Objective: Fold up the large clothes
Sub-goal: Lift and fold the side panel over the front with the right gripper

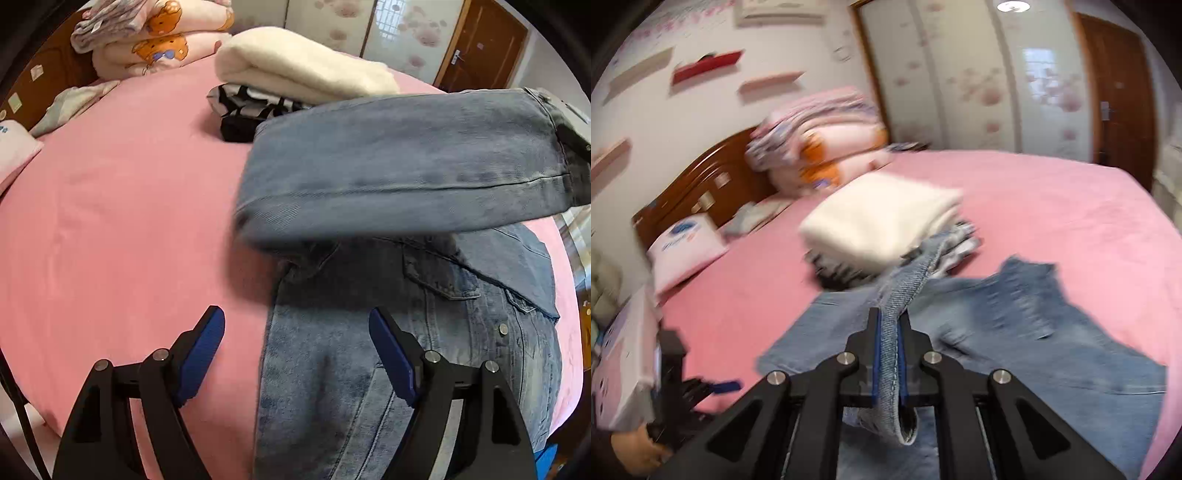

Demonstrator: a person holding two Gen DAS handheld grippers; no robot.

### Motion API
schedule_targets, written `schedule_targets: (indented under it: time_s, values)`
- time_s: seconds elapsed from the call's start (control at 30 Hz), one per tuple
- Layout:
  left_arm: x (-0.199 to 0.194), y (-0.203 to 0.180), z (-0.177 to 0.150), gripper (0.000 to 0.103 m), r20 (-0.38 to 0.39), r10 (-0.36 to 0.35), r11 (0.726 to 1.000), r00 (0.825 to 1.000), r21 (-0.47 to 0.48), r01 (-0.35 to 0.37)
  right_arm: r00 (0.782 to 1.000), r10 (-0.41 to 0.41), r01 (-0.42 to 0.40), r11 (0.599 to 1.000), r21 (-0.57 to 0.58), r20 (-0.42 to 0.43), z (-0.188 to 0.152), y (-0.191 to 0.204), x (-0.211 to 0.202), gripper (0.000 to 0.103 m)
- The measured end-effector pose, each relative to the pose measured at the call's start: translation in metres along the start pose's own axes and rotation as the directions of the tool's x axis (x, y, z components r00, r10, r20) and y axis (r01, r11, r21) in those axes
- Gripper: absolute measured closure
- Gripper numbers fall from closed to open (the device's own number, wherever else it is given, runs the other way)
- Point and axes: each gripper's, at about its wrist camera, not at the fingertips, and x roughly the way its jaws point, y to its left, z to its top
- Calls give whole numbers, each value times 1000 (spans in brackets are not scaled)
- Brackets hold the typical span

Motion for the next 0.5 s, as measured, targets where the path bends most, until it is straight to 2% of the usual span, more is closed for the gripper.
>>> schedule_targets:
  time_s: [0.13, 0.17, 0.23, 0.27, 0.3, 0.37, 0.4, 0.43, 0.47, 0.5]
  values:
    - [5, -6, 5, 24, 1, -12, 1000, 1000, 18, 12, 989, -147, 148, 986, 81, -20, -11, -58, -2, 96]
    - [8, -8, 8, 24, -2, -16, 1000, 1000, 20, 16, 981, -187, 191, 975, 117, -46, -20, -77, 1, 96]
    - [15, -12, 13, 24, -6, -29, 999, 1000, 23, 29, 972, -193, 216, 959, 183, -138, -40, -110, 16, 95]
    - [19, -15, 17, 24, -11, -32, 999, 999, 29, 32, 957, -195, 241, 947, 213, -216, -55, -128, 29, 93]
    - [24, -17, 22, 24, -14, -30, 999, 999, 37, 31, 931, -220, 292, 927, 235, -291, -71, -144, 41, 91]
    - [33, -23, 33, 24, -17, -32, 998, 999, 54, 33, 896, -227, 343, 899, 271, -381, -95, -167, 54, 90]
    - [39, -25, 40, 24, -21, -37, 997, 999, 62, 38, 894, -216, 349, 884, 310, -392, -105, -179, 54, 89]
    - [45, -26, 49, 24, -27, -39, 997, 999, 65, 41, 902, -194, 335, 876, 345, -385, -110, -186, 52, 88]
    - [52, -26, 59, 24, -40, -41, 997, 998, 60, 43, 918, -153, 305, 863, 403, -367, -115, -197, 48, 80]
    - [58, -24, 67, 24, -49, -53, 997, 997, 54, 55, 924, -140, 295, 853, 430, -356, -116, -203, 46, 68]
